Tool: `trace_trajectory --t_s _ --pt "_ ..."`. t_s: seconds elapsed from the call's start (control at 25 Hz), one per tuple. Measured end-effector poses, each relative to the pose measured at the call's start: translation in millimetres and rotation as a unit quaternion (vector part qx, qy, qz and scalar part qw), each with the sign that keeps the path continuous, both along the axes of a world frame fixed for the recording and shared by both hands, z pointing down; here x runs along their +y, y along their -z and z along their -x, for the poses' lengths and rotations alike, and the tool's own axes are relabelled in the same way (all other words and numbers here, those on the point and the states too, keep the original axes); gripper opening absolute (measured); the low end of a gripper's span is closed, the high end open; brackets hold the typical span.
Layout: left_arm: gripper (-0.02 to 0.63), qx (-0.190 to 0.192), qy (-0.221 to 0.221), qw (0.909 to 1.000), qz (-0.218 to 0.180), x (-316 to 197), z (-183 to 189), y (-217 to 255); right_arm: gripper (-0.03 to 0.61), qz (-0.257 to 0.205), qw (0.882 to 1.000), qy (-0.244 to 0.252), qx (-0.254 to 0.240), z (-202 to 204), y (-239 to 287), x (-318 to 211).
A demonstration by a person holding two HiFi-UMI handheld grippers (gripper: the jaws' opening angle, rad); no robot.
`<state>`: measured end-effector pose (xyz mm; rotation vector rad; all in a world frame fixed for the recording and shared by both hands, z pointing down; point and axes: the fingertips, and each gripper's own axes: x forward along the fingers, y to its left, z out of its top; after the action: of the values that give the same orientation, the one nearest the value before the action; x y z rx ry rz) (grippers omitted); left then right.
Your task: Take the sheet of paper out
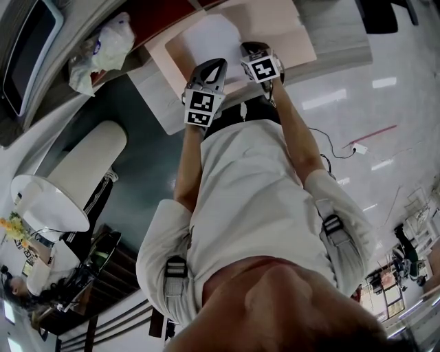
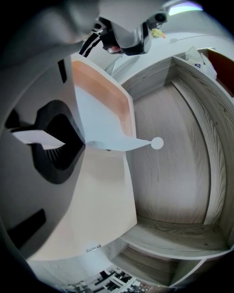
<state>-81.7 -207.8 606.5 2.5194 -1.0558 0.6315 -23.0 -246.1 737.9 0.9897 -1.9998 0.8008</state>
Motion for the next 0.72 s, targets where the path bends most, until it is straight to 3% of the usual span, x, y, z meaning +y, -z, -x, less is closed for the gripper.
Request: trace_trajectory --t_s 0.56,0.72 --pt "0.021 0.002 -0.018 0.9998 -0.005 0 -15 4 0.020 -0.021 0.999 -0.027 0.000 -23 15 -3" --pt "0.023 0.004 -0.024 0.9997 -0.008 0 -21 7 0.020 -0.045 0.999 -0.028 -0.004 -28 33 -7"
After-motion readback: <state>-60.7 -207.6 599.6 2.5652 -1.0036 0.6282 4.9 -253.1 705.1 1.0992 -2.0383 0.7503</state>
